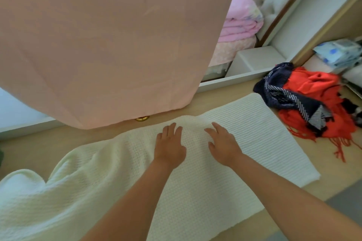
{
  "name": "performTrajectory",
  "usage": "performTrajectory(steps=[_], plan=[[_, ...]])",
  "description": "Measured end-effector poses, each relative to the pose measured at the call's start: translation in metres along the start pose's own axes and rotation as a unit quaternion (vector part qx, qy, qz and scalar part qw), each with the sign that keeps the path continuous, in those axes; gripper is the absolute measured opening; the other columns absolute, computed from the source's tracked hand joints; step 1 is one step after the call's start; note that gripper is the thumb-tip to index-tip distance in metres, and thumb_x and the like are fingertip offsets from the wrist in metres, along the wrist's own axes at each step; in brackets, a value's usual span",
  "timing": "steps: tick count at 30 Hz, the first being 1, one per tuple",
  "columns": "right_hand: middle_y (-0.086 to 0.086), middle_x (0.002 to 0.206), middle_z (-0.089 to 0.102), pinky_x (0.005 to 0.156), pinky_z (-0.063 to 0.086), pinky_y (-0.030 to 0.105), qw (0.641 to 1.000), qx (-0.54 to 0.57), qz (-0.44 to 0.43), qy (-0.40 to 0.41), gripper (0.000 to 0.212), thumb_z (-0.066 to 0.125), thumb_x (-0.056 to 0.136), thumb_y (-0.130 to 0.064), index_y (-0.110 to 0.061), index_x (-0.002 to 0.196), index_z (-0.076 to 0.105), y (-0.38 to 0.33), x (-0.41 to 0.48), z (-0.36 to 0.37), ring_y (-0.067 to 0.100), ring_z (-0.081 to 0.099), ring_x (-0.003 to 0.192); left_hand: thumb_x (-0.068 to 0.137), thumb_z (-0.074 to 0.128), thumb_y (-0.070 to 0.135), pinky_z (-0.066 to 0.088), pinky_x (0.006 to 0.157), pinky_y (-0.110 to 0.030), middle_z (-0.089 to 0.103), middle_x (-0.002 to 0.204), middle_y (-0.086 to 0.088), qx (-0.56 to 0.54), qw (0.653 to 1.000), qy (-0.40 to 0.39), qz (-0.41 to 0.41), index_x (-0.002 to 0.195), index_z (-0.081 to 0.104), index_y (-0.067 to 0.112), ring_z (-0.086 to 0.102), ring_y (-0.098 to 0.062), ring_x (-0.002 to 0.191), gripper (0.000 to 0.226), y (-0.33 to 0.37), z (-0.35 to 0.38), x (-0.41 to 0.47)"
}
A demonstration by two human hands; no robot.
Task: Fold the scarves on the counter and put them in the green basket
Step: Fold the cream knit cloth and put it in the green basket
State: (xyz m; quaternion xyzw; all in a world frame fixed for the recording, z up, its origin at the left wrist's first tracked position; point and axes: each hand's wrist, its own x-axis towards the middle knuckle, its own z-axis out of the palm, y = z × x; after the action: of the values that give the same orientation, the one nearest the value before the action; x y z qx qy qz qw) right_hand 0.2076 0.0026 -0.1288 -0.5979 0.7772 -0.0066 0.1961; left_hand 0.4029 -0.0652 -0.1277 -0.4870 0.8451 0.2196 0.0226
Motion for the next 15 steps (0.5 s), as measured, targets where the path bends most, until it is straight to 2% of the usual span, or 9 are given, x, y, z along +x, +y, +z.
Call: performTrajectory(steps=[2,4,7,9,10,12,13,15], plan=[[0.007,0.166,0.004,0.119,0.02,0.05,0.998,-0.026,0.05,-0.012,0.059,0.043,0.102,-0.032,-0.026,0.156,0.021,0.03,-0.001,-0.007,0.024,0.009,0.152,0.097,0.045,0.036,0.012,0.12,-0.044,0.001,0.164,-0.004,-0.017,0.999,-0.03,0.034,0.156,0.012,0.026,0.002,-0.025,0.15,0.068,0.024,0.011,0.01],[0.005,0.166,-0.008,0.118,0.018,0.055,0.993,-0.046,0.092,-0.059,0.065,0.038,0.103,-0.041,-0.031,0.158,0.006,0.063,-0.002,-0.01,0.025,-0.001,0.153,0.097,0.045,0.049,0.008,0.121,-0.049,-0.008,0.164,-0.002,-0.003,0.994,-0.091,0.056,0.156,0.005,0.032,-0.006,-0.026,0.151,0.073,0.043,0.026,0.022],[-0.001,0.164,-0.02,0.117,0.011,0.063,0.982,-0.047,0.109,-0.148,0.068,0.033,0.101,-0.053,-0.043,0.155,-0.009,0.111,-0.004,-0.012,0.02,-0.013,0.152,0.09,0.045,0.066,-0.006,0.119,-0.057,-0.025,0.161,-0.001,0.057,0.981,-0.173,0.063,0.154,-0.006,0.041,-0.022,-0.028,0.148,0.086,0.066,0.051,0.037],[-0.004,0.164,-0.021,0.115,0.01,0.066,0.981,-0.058,0.107,-0.153,0.068,0.03,0.1,-0.056,-0.046,0.154,-0.01,0.144,-0.003,-0.016,0.018,-0.015,0.152,0.085,0.048,0.073,-0.012,0.116,-0.06,-0.029,0.159,0.0,0.084,0.978,-0.182,0.064,0.154,-0.003,0.044,-0.027,-0.03,0.146,0.09,0.084,0.063,0.047],[-0.004,0.164,-0.02,0.115,0.011,0.067,0.98,-0.073,0.114,-0.145,0.067,0.028,0.1,-0.057,-0.045,0.154,-0.011,0.16,-0.002,-0.018,0.018,-0.014,0.152,0.083,0.05,0.074,-0.013,0.115,-0.06,-0.024,0.161,0.0,0.083,0.98,-0.17,0.066,0.153,0.005,0.045,-0.025,-0.03,0.147,0.088,0.094,0.066,0.051],[0.0,0.166,-0.014,0.113,0.013,0.066,0.977,-0.111,0.131,-0.127,0.068,0.026,0.099,-0.059,-0.042,0.155,-0.008,0.187,0.002,-0.024,0.022,-0.007,0.153,0.082,0.054,0.07,-0.008,0.118,-0.057,0.001,0.163,0.0,0.048,0.991,-0.103,0.067,0.145,0.033,0.044,-0.005,-0.027,0.15,0.071,0.119,0.069,0.061],[0.004,0.166,-0.004,0.112,0.016,0.064,0.975,-0.132,0.138,-0.115,0.067,0.026,0.098,-0.06,-0.04,0.156,-0.001,0.196,0.005,-0.027,0.025,0.002,0.152,0.084,0.055,0.066,-0.003,0.119,-0.055,0.016,0.16,-0.001,0.035,0.995,-0.055,0.069,0.137,0.044,0.04,0.007,-0.025,0.148,0.06,0.132,0.069,0.069],[0.012,0.155,0.031,0.109,0.026,0.057,0.974,-0.173,0.135,-0.052,0.062,0.025,0.095,-0.059,-0.03,0.15,0.029,0.205,0.014,-0.035,0.029,0.03,0.14,0.087,0.057,0.058,0.008,0.12,-0.048,0.028,0.153,0.0,0.034,0.997,0.031,0.069,0.131,0.049,0.033,0.02,-0.023,0.142,0.051,0.156,0.069,0.088]])
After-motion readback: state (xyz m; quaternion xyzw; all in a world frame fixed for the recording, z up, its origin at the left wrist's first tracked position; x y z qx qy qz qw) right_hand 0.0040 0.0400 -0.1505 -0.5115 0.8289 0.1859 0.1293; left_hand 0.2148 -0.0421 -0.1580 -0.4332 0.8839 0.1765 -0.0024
